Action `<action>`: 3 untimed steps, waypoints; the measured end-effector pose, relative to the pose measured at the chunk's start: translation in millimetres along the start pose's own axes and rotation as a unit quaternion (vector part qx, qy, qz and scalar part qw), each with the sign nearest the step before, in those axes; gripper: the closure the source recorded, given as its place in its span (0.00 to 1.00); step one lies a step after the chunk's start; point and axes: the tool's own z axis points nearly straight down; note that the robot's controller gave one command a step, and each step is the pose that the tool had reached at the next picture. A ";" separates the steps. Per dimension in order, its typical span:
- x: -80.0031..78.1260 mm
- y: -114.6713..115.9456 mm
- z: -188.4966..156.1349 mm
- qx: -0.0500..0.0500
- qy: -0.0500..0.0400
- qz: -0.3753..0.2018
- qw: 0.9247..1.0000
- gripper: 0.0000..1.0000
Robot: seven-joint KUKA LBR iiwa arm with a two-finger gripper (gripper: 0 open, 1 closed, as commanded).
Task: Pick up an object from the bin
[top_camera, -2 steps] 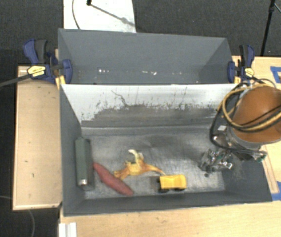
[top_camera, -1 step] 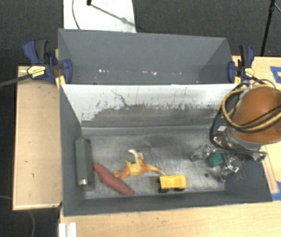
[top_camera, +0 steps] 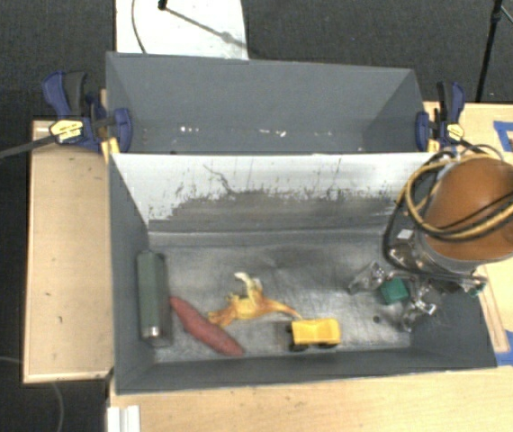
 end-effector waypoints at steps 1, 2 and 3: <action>-15.8 -14.1 -49.1 -0.003 0.002 -0.010 1.000 0.00; -20.2 -25.7 -91.0 0.002 -0.002 -0.003 1.000 0.00; -11.9 -48.3 -1.0 -0.006 -0.006 -0.168 0.986 1.00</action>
Offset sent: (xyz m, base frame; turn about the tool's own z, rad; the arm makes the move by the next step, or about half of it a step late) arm 0.0232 -0.0199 0.0616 0.0680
